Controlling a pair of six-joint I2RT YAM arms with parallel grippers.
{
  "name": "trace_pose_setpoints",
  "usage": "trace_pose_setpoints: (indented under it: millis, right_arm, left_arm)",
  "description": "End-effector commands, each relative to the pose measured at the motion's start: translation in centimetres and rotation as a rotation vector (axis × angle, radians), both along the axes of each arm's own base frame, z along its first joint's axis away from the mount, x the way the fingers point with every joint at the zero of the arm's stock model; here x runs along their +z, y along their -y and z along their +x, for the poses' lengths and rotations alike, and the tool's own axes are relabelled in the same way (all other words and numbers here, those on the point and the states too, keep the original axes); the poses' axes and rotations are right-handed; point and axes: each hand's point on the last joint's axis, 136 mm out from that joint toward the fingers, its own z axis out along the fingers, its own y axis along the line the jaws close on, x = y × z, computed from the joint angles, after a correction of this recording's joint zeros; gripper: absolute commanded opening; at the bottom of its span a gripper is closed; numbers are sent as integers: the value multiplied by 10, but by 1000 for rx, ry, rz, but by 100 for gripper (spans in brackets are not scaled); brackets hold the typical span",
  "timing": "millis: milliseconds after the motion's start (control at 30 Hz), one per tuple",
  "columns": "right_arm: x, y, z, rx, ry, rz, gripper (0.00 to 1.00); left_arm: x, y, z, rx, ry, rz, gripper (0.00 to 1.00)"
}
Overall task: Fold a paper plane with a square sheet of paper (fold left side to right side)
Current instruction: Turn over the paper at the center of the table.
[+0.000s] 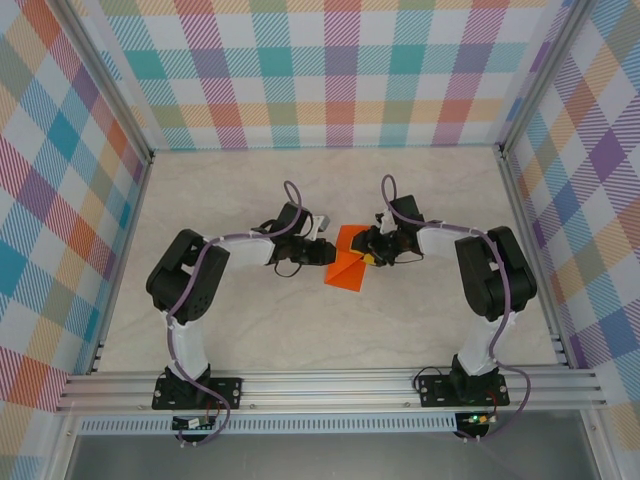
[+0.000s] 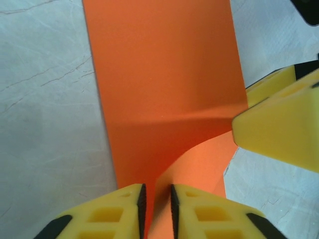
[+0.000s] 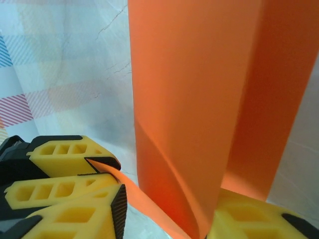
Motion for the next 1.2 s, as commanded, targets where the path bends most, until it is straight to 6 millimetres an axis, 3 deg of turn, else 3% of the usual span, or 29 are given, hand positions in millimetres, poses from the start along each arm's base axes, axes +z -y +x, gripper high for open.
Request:
trace_pose_setpoints:
  millis: [0,100,233,367,433,700,833,1033,1167]
  right_arm:
    - [8,-9,3,25,27,46,32]
    - [10,-9,3,35,44,40,17]
    - [29,-8,5,55,124,47,5]
    - [76,-11,8,91,255,134,3]
    - [107,-10,8,101,331,204,3]
    - [237,3,-18,199,622,406,2]
    - [299,3,-36,269,757,469,2]
    - [364,4,-60,332,888,529,1]
    - [387,-1,-74,372,927,542,1]
  left_arm:
    - [29,-13,5,26,72,-20,33]
    - [51,-25,5,66,108,-59,41]
    - [89,-48,-1,131,172,-111,65]
    - [124,-64,-17,182,226,-155,87]
    - [151,-71,-27,216,260,-209,100]
    - [272,-92,-67,258,444,-444,100]
    - [320,-82,-86,163,473,-581,100]
    - [353,-72,-97,74,485,-691,100]
    - [366,-65,-101,34,483,-759,100]
